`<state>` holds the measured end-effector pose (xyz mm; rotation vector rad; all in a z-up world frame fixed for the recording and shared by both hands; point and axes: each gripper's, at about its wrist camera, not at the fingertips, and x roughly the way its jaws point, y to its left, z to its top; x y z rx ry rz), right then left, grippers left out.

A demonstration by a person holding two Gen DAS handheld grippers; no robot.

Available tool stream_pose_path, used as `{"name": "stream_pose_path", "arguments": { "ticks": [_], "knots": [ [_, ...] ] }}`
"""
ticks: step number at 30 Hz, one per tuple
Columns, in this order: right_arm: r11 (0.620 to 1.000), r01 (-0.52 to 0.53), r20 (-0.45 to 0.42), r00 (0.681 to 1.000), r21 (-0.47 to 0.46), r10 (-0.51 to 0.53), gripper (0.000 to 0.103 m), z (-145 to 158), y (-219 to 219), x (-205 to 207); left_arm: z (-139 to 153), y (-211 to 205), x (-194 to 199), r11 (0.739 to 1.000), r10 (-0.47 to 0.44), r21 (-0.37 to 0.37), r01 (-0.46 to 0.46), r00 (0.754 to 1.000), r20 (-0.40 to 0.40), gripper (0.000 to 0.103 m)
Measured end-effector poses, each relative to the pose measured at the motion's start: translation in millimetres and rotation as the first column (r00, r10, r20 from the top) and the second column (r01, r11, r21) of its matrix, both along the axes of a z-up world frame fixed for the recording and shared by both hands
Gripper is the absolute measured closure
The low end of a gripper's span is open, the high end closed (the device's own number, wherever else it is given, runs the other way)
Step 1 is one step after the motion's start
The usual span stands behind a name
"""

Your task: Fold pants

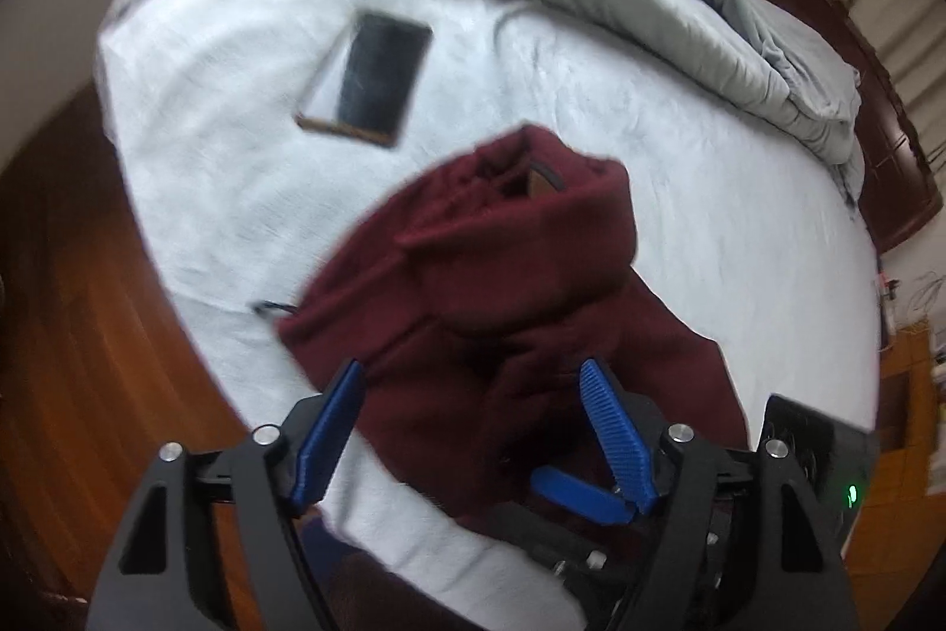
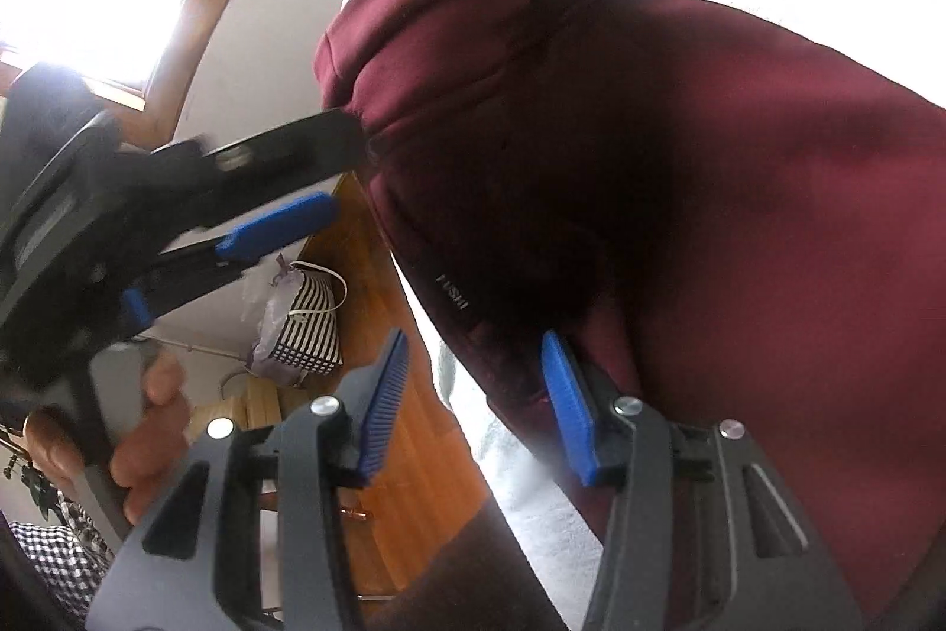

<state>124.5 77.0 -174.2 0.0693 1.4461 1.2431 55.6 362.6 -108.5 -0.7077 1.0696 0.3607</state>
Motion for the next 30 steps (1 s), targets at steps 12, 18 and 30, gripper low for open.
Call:
{"name": "stream_pose_path", "arguments": {
  "ticks": [12, 18, 30],
  "knots": [
    [0.991, 0.115, 0.130, 0.986, -0.064, -0.106, 0.052, 23.7, -123.0, -0.3, -61.2, 39.7, -31.9, 0.983, 0.139, -0.108, -0.148, 0.986, -0.092, 0.083],
    [0.956, 0.245, 0.187, 0.959, -0.159, -0.214, 0.044, 30.1, -201.3, 4.8, -33.9, 28.1, -47.8, 0.989, 0.150, 0.001, -0.150, 0.988, -0.029, 0.039],
    [0.805, 0.542, 0.170, 0.840, -0.241, -0.515, 0.042, 7.4, -368.4, -11.0, 47.7, -9.6, 36.3, 0.936, -0.081, 0.349, 0.048, 0.993, 0.081, 0.035]
  ]
}}
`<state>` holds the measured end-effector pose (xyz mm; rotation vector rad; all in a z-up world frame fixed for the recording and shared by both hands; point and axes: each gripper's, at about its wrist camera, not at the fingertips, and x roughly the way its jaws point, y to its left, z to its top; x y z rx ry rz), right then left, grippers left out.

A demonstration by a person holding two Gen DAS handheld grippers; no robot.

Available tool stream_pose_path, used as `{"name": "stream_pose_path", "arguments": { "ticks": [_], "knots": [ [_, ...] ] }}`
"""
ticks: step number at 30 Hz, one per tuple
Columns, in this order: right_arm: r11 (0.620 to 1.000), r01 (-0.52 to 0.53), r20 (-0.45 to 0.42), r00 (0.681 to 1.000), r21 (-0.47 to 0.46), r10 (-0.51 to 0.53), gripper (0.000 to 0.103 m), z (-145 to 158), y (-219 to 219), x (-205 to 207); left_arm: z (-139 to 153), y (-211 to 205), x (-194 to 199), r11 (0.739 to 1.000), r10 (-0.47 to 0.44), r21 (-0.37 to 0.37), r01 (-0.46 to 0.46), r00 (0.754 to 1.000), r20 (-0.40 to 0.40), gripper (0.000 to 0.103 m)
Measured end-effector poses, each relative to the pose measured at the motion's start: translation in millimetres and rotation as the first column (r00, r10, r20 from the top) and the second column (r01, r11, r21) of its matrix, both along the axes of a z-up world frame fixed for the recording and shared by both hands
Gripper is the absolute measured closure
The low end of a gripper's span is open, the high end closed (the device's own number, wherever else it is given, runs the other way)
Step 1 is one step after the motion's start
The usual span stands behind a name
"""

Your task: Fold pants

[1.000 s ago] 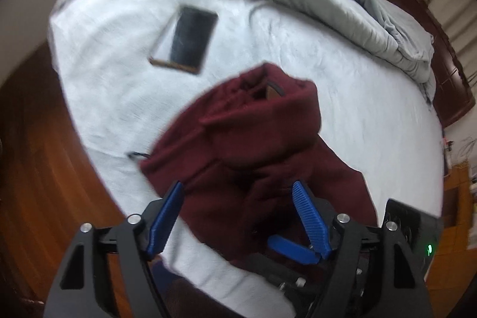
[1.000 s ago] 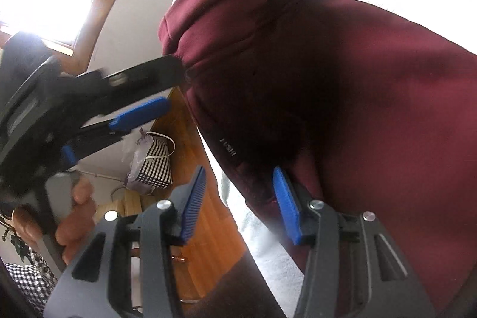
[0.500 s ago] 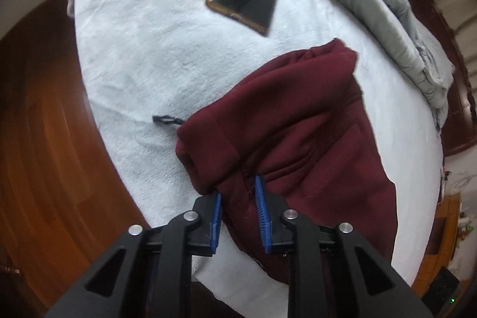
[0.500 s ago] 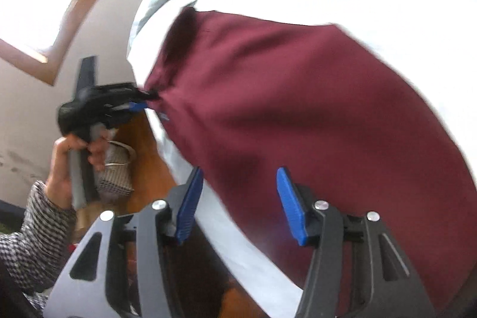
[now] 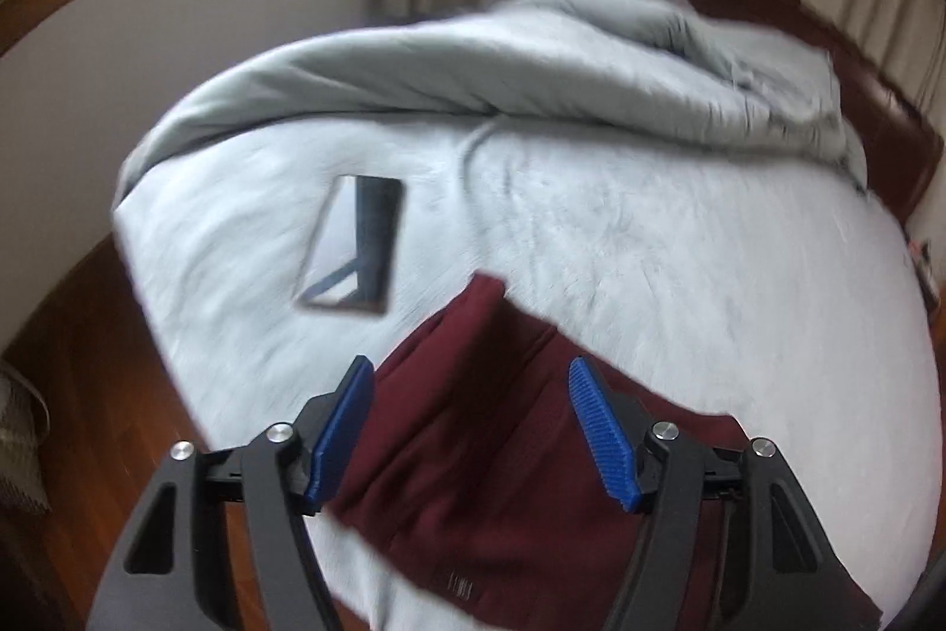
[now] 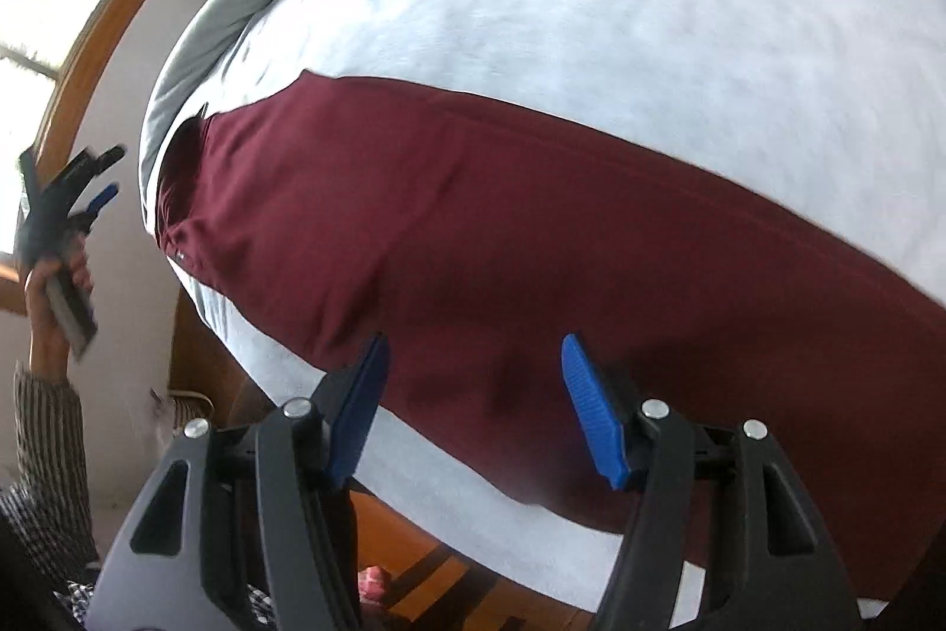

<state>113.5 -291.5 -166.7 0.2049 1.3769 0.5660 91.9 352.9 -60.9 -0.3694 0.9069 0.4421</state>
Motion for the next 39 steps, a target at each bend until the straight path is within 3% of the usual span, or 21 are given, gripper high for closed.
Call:
{"name": "stream_pose_path", "arguments": {
  "ticks": [3, 6, 8, 12, 16, 18, 20, 23, 25, 26, 28, 32, 35, 37, 39],
  "knots": [
    [0.999, 0.028, -0.010, 1.000, 0.021, -0.028, 0.042, -6.5, 4.5, -3.9, -13.2, 17.5, 52.0, 0.999, -0.032, -0.008, 0.032, 0.994, -0.103, 0.036],
    [0.999, 0.031, -0.025, 0.999, 0.030, -0.030, 0.042, -10.1, 4.6, -4.6, -34.6, 30.5, 91.6, 0.996, -0.066, -0.066, 0.054, 0.976, -0.208, 0.057],
    [0.999, 0.020, -0.034, 0.999, 0.029, -0.019, 0.041, -14.2, 12.3, -2.8, -49.3, 35.1, 106.9, 0.996, -0.066, -0.070, 0.048, 0.954, -0.291, 0.077],
    [1.000, 0.009, -0.045, 0.999, 0.024, -0.008, 0.039, -18.7, 22.3, 5.6, -64.3, 40.5, 114.4, 0.997, -0.080, -0.029, 0.074, 0.931, -0.355, 0.088],
    [1.000, 0.009, -0.061, 0.998, 0.017, -0.008, 0.038, -25.2, 24.5, 11.8, -58.4, 41.9, 110.3, 0.989, -0.129, -0.105, 0.102, 0.943, -0.307, 0.090],
    [1.000, 0.006, -0.063, 0.998, 0.021, -0.004, 0.036, -26.4, 24.6, 12.6, -49.3, 37.5, 109.6, 0.986, -0.149, -0.109, 0.124, 0.950, -0.274, 0.081],
    [1.000, 0.006, -0.066, 0.998, 0.021, -0.004, 0.035, -26.8, 23.3, 13.2, -49.0, 31.8, 113.4, 0.985, -0.164, -0.102, 0.139, 0.942, -0.293, 0.061],
    [1.000, 0.009, -0.068, 0.998, 0.022, -0.007, 0.034, -28.0, 24.0, 13.2, -53.3, 21.1, 118.7, 0.983, -0.181, -0.039, 0.178, 0.925, -0.333, 0.061],
    [1.000, 0.010, -0.066, 0.998, 0.023, -0.008, 0.034, -28.4, 23.9, 12.6, -62.4, 22.6, 123.2, 0.987, -0.156, -0.015, 0.163, 0.912, -0.380, 0.064],
    [1.000, 0.013, -0.066, 0.998, 0.025, -0.011, 0.034, -28.6, 24.0, 12.3, -67.8, 26.0, 124.2, 0.988, -0.151, -0.024, 0.154, 0.909, -0.389, 0.076],
    [1.000, 0.013, -0.063, 0.998, 0.028, -0.011, 0.032, -29.2, 23.8, 11.7, -77.7, 34.3, 125.2, 0.990, -0.139, -0.051, 0.130, 0.904, -0.403, 0.085],
    [1.000, 0.008, -0.054, 0.999, 0.029, -0.007, 0.032, -29.9, 24.3, 10.5, -74.5, 62.0, 112.5, 0.978, -0.070, -0.210, 0.003, 0.948, -0.311, 0.093],
    [0.999, 0.014, -0.055, 0.998, 0.043, -0.011, 0.032, -31.4, 22.3, 9.8, -58.1, 94.8, 82.1, 0.948, 0.040, -0.305, -0.085, 0.987, -0.153, 0.097],
    [0.999, 0.015, -0.057, 0.998, 0.048, -0.012, 0.032, -33.4, 21.4, 9.7, -67.3, 104.1, 73.8, 0.938, 0.040, -0.334, -0.092, 0.986, -0.161, 0.097],
    [0.999, 0.017, -0.059, 0.998, 0.045, -0.014, 0.032, -35.7, 21.7, 9.8, -76.9, 99.6, 69.5, 0.955, 0.011, -0.290, -0.071, 0.980, -0.201, 0.096]
  ]
}}
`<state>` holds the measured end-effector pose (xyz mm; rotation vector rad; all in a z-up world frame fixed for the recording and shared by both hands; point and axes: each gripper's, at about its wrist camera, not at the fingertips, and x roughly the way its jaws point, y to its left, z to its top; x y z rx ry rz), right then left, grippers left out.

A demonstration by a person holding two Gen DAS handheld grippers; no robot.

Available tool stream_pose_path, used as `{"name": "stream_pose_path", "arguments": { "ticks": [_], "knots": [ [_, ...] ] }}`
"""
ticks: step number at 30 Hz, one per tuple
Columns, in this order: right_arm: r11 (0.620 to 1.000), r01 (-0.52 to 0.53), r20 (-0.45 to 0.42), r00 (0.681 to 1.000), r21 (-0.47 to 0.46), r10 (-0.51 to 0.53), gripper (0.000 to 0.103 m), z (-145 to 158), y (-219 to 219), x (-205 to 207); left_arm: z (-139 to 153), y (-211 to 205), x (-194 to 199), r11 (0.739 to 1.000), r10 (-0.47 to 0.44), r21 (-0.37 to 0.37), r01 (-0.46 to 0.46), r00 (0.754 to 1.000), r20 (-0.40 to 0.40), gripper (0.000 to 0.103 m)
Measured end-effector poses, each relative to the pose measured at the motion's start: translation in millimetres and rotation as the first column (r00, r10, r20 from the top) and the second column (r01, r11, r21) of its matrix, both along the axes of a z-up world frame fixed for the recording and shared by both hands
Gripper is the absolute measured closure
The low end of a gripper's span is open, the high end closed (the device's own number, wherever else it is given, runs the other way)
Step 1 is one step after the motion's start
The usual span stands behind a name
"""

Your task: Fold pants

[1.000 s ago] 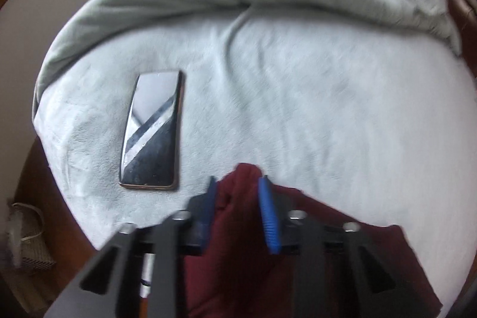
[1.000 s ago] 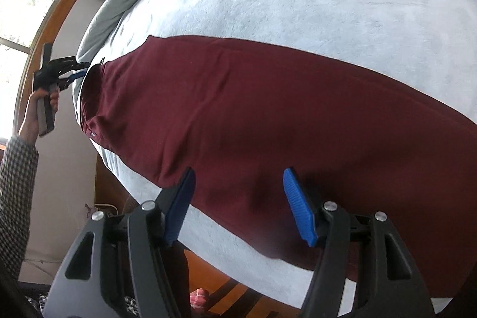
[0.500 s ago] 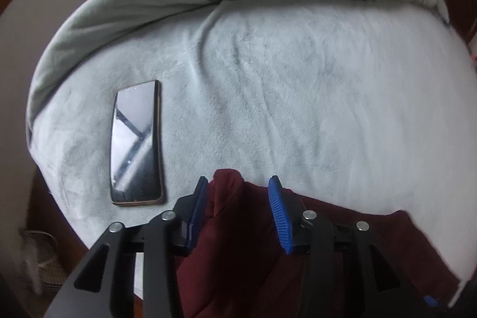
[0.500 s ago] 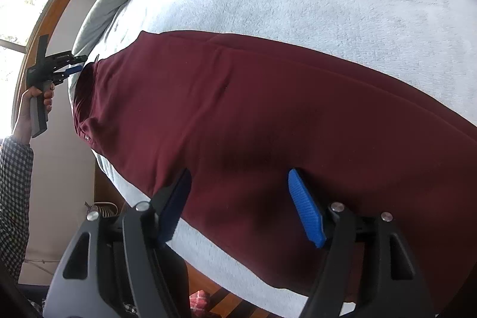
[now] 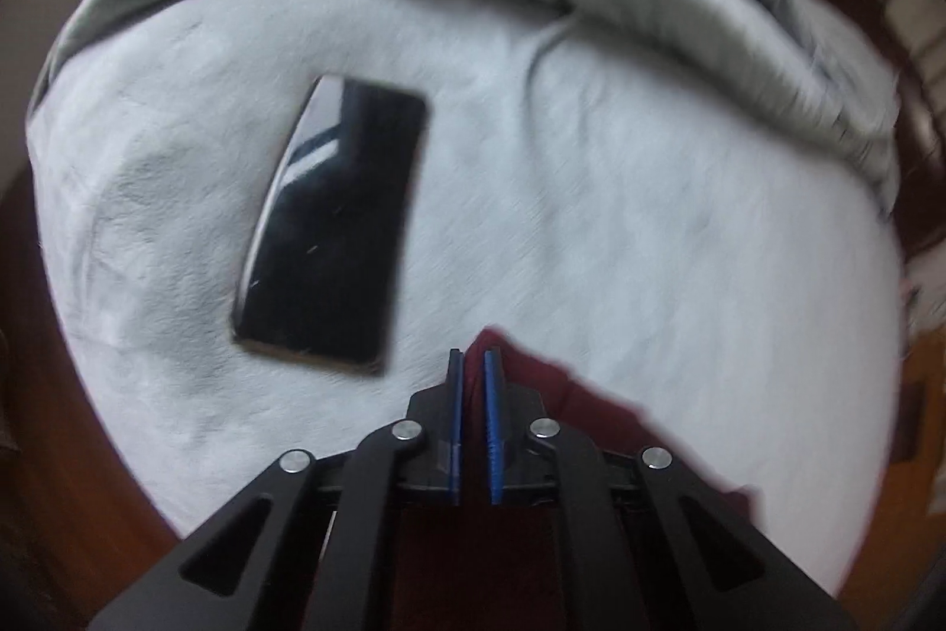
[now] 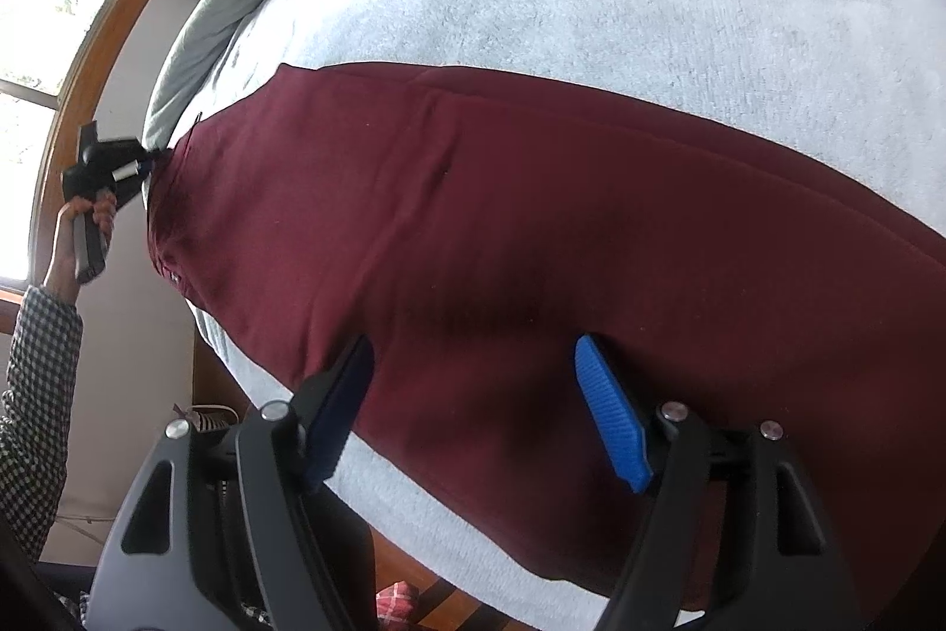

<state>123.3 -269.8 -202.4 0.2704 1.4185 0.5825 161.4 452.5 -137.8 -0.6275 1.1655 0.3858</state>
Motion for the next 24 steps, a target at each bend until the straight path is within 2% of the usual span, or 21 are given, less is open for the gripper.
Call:
{"name": "stream_pose_path", "arguments": {
  "ticks": [3, 5, 7, 8, 10, 13, 15, 17, 18, 19, 21, 23, 24],
  "knots": [
    [1.000, 0.001, 0.004, 1.000, -0.004, -0.001, 0.032, 2.3, -0.1, -1.9, 12.1, -2.2, -8.3, 0.998, 0.055, 0.013, -0.056, 0.995, 0.083, 0.095],
    [1.000, 0.011, -0.002, 1.000, -0.003, -0.011, 0.032, 5.7, -3.7, -3.4, 38.1, -10.6, -16.8, 0.986, 0.102, 0.111, -0.120, 0.982, 0.158, 0.091],
    [1.000, 0.025, 0.000, 1.000, -0.009, -0.025, 0.032, 11.1, -8.0, -5.2, 63.0, -21.0, -24.5, 0.977, 0.091, 0.166, -0.133, 0.967, 0.239, 0.086],
    [0.999, 0.033, 0.012, 0.999, -0.008, -0.033, 0.032, 16.6, -11.9, -6.7, 74.6, -30.0, -29.3, 0.978, 0.067, 0.170, -0.118, 0.958, 0.281, 0.083],
    [0.999, 0.046, 0.040, 0.998, 0.007, -0.046, 0.032, 28.7, -18.8, -10.1, 88.6, -61.7, -34.9, 0.989, -0.035, 0.145, -0.012, 0.948, 0.318, 0.073],
    [0.998, 0.058, 0.069, 0.996, -0.019, -0.057, 0.032, 36.2, -24.6, -13.0, 69.4, -116.7, -40.8, 0.984, -0.176, 0.051, 0.168, 0.948, 0.266, 0.070],
    [0.996, 0.064, 0.070, 0.996, -0.061, -0.060, 0.032, 31.2, -27.4, -13.6, 33.6, -158.3, -45.6, 0.957, -0.285, 0.006, 0.289, 0.941, 0.185, 0.070],
    [0.991, 0.074, 0.035, 0.997, -0.110, -0.071, 0.033, 16.0, -30.4, -12.3, 2.6, -184.4, -50.5, 0.939, -0.343, 0.017, 0.343, 0.934, 0.097, 0.070],
    [0.990, 0.073, 0.028, 0.997, -0.122, -0.070, 0.034, 9.6, -31.4, -11.6, -21.4, -193.7, -51.6, 0.933, -0.359, 0.000, 0.359, 0.933, 0.038, 0.070],
    [0.991, 0.069, 0.030, 0.997, -0.118, -0.066, 0.034, 5.2, -32.0, -11.2, -38.9, -196.5, -53.4, 0.936, -0.353, -0.005, 0.353, 0.936, 0.001, 0.072],
    [0.991, 0.059, 0.034, 0.998, -0.119, -0.055, 0.034, 7.4, -32.1, -11.2, -40.9, -204.3, -55.3, 0.933, -0.355, 0.071, 0.353, 0.935, 0.011, 0.076],
    [0.994, 0.061, 0.043, 0.997, -0.095, -0.057, 0.034, 19.9, -37.3, -14.5, -29.1, -211.0, -55.2, 0.937, -0.339, 0.086, 0.337, 0.941, 0.005, 0.073],
    [0.995, 0.071, 0.046, 0.997, -0.077, -0.067, 0.034, 27.7, -42.3, -17.3, -18.7, -217.9, -57.3, 0.940, -0.336, 0.071, 0.334, 0.942, 0.023, 0.073]
  ]
}}
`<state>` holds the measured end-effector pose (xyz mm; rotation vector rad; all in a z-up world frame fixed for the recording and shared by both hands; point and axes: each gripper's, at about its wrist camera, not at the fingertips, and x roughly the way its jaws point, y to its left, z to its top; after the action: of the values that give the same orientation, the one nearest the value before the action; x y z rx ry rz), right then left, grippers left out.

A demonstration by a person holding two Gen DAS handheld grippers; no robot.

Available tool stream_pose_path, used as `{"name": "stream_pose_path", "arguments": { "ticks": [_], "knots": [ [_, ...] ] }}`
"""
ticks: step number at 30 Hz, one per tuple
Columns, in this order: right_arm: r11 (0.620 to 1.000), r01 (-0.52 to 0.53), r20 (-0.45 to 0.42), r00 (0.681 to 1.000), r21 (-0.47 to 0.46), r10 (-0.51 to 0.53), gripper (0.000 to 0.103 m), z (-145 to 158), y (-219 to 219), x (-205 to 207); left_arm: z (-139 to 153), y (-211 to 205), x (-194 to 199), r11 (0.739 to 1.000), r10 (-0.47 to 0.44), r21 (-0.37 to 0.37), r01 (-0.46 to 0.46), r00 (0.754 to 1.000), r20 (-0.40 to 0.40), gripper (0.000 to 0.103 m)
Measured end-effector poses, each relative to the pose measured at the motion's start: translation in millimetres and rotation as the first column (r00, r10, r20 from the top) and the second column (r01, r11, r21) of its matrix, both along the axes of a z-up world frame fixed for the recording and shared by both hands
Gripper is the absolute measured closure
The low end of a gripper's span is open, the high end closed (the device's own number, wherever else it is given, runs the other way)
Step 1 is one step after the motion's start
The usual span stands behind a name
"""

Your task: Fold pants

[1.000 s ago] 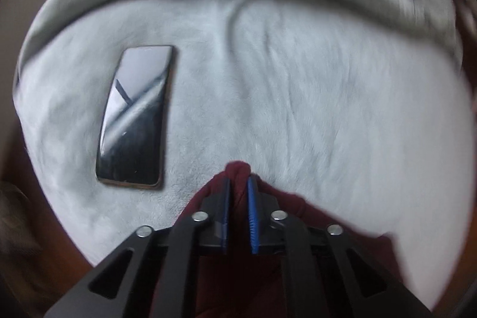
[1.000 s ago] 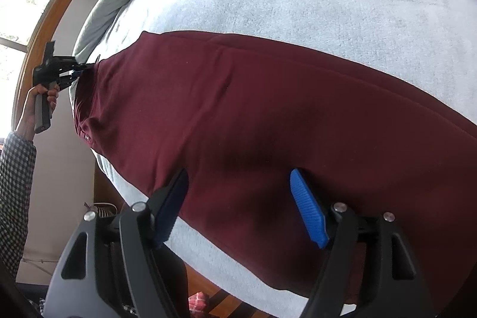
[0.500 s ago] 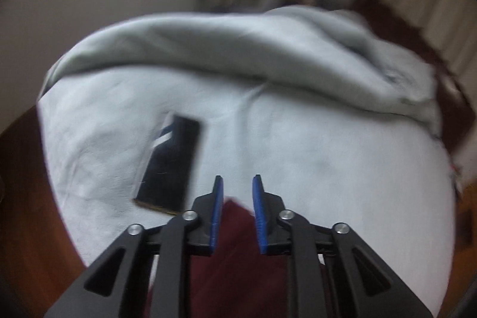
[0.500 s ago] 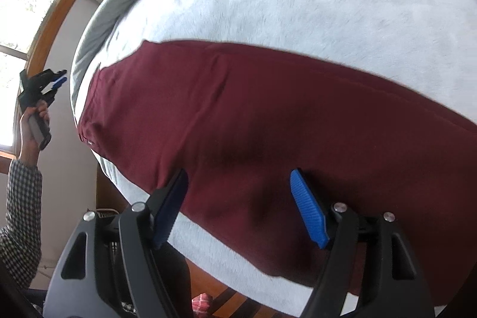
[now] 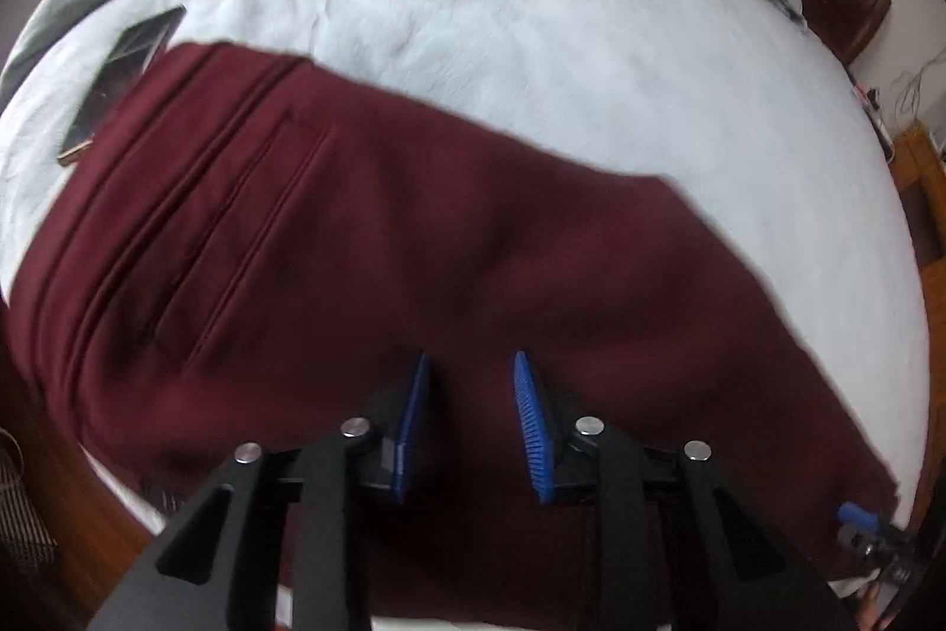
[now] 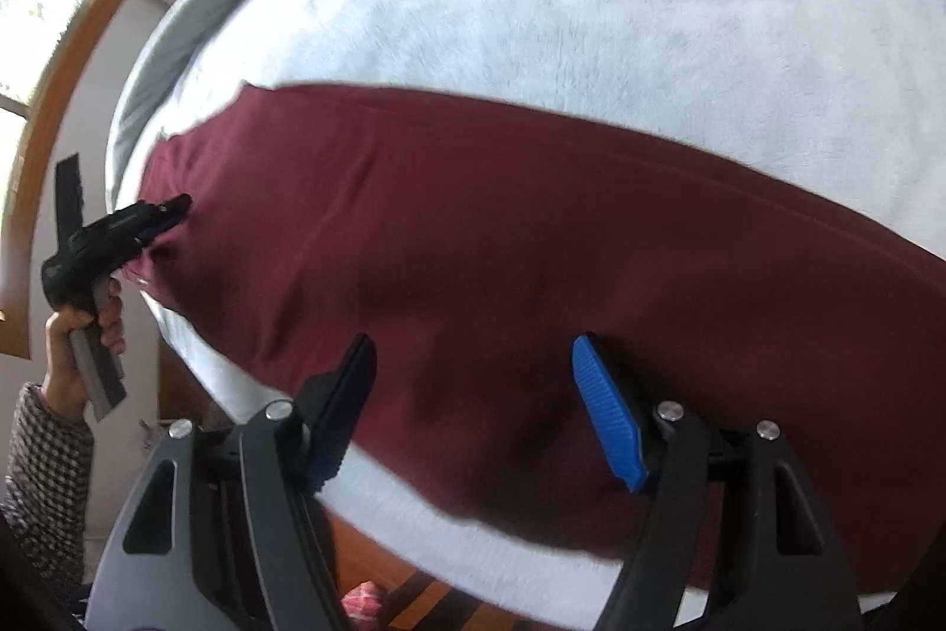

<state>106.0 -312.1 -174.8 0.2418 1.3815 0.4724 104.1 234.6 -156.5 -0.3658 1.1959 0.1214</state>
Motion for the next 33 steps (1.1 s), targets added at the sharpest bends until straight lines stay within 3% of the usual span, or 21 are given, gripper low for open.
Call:
{"name": "stream_pose_path", "arguments": {
  "ticks": [2, 4, 7, 9, 11, 15, 19, 25, 29, 31, 33],
  "knots": [
    [0.999, 0.019, 0.008, 1.000, 0.036, -0.019, 0.033, 18.0, -16.9, -11.0, 18.0, -20.5, -5.1, 0.999, -0.040, -0.024, 0.041, 0.999, 0.031, 0.059],
    [0.997, 0.057, 0.016, 0.998, 0.045, -0.058, 0.029, 32.0, -43.9, -27.3, 32.6, -58.6, -14.5, 0.991, -0.131, -0.020, 0.133, 0.990, 0.055, 0.054],
    [0.987, 0.132, -0.035, 0.991, 0.092, -0.129, 0.027, 34.1, -87.2, -52.9, 34.1, -120.1, -29.7, 0.959, -0.251, -0.124, 0.256, 0.966, 0.057, 0.050],
    [0.967, 0.212, -0.115, 0.974, 0.140, -0.197, 0.027, 23.8, -124.1, -77.0, 28.5, -154.6, -37.1, 0.937, -0.300, -0.176, 0.302, 0.953, 0.040, 0.049],
    [0.951, 0.272, -0.155, 0.956, 0.147, -0.249, 0.027, 13.3, -151.4, -95.8, 19.4, -191.1, -42.1, 0.915, -0.363, -0.179, 0.362, 0.931, 0.031, 0.049],
    [0.916, 0.380, -0.194, 0.915, 0.125, -0.354, 0.026, -6.6, -194.5, -114.4, 1.2, -236.1, -40.4, 0.900, -0.415, -0.148, 0.409, 0.910, -0.008, 0.049],
    [0.869, 0.476, -0.198, 0.872, 0.137, -0.447, 0.026, -23.7, -224.5, -120.2, -9.6, -250.1, -31.5, 0.910, -0.405, -0.101, 0.402, 0.914, -0.018, 0.037],
    [0.707, 0.636, -0.226, 0.771, 0.309, -0.595, 0.027, -44.4, -262.3, -124.0, -9.9, -252.1, -38.6, 0.919, -0.386, -0.100, 0.382, 0.922, -0.026, 0.036],
    [0.738, 0.618, -0.134, 0.783, 0.271, -0.607, 0.041, -28.5, -263.3, -127.4, -9.8, -254.9, -40.0, 0.924, -0.375, -0.092, 0.371, 0.927, -0.026, 0.036],
    [0.731, 0.630, -0.089, 0.770, 0.263, -0.632, 0.041, -16.3, -269.0, -129.8, -10.5, -255.5, -40.0, 0.928, -0.364, -0.096, 0.360, 0.931, -0.022, 0.036],
    [0.724, 0.651, -0.091, 0.754, 0.227, -0.650, 0.034, -17.4, -273.2, -125.8, -11.4, -257.3, -39.5, 0.929, -0.361, -0.091, 0.358, 0.932, -0.021, 0.036]
  ]
}}
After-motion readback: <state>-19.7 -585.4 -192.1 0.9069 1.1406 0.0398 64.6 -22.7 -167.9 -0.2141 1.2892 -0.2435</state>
